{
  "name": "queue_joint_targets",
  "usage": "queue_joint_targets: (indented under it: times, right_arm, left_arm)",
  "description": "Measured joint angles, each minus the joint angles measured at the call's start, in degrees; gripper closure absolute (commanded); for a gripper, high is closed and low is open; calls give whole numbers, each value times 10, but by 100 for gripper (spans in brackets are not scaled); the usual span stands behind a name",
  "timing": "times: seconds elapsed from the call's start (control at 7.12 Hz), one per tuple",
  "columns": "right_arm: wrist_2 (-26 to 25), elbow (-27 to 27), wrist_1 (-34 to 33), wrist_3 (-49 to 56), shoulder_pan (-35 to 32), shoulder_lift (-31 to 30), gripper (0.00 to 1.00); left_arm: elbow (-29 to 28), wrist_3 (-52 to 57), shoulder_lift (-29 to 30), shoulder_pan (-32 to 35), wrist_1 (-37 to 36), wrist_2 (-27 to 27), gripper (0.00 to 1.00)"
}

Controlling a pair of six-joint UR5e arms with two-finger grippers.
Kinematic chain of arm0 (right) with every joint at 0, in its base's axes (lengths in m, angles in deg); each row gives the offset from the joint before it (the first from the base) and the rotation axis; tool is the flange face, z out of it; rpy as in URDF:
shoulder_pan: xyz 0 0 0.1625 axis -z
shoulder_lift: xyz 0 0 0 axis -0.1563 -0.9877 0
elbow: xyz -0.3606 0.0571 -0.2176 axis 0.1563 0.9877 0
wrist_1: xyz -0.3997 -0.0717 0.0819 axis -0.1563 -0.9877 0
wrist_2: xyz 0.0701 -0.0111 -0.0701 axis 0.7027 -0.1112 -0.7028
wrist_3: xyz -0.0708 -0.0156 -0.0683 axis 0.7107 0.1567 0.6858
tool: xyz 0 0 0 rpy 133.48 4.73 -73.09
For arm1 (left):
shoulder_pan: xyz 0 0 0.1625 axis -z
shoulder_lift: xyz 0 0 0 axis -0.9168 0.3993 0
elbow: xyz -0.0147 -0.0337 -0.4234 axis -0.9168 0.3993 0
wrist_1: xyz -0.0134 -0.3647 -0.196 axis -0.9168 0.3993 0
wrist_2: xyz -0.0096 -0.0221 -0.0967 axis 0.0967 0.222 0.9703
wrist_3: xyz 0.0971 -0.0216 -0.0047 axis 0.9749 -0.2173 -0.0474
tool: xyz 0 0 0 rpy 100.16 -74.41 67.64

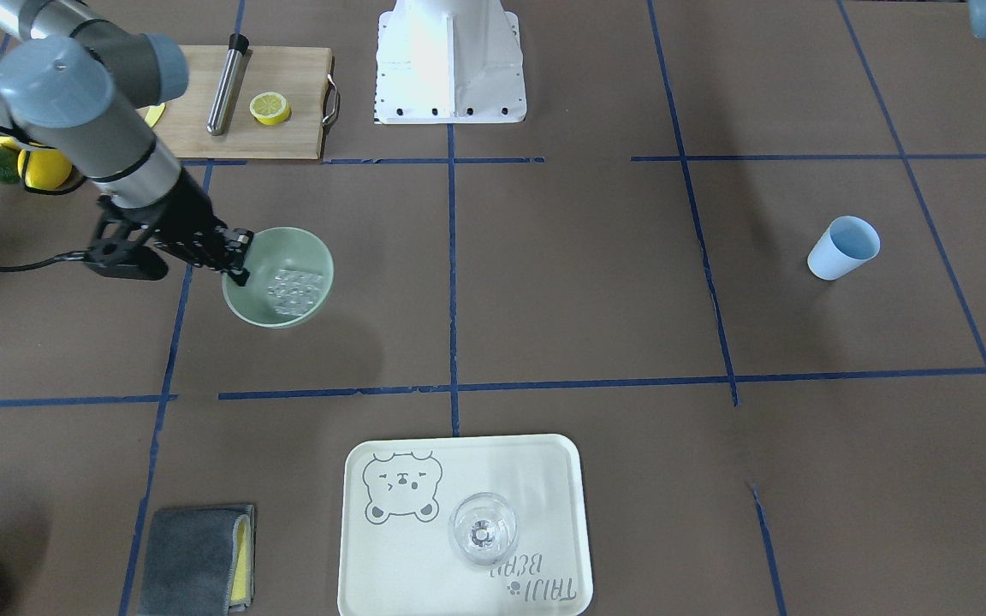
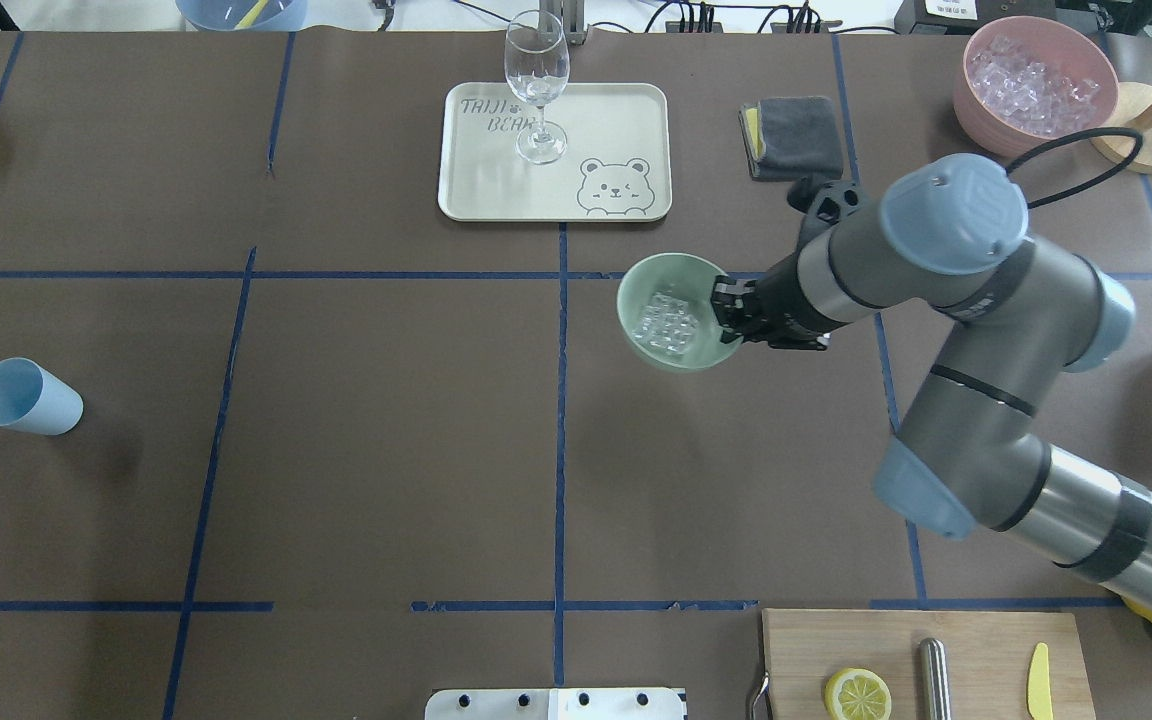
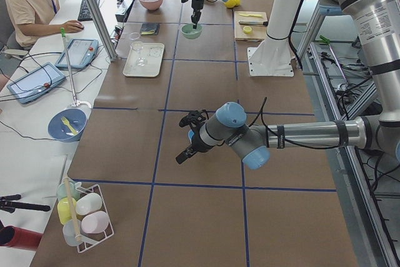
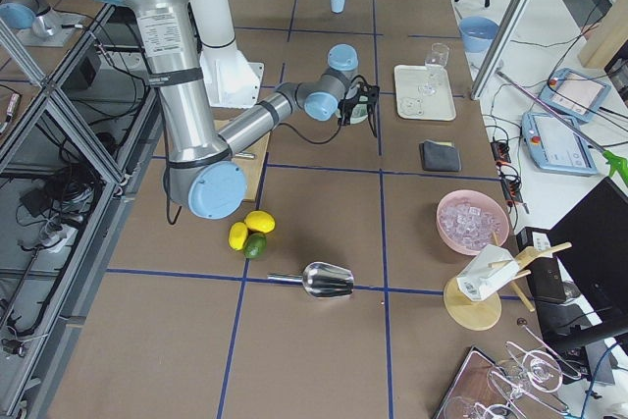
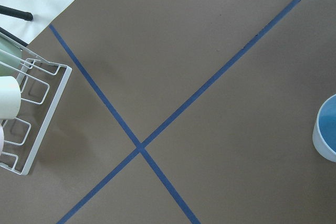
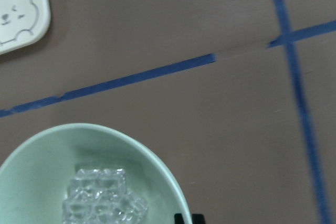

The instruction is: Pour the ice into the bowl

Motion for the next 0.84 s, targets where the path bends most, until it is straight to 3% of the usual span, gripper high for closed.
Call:
queue_joint_targets:
  times: [0.14, 0.42, 0.84]
  right_arm:
    - [43, -4, 0, 84, -52, -53, 100]
    - [74, -3, 0, 203, -112, -134, 100]
    - [70, 26, 1, 229, -91, -140, 100]
  left_arm:
    - [1, 0, 0, 2, 0, 2, 0]
    - [2, -1, -2, 5, 0, 3, 0]
    - [5, -2, -4, 10, 0, 3, 0]
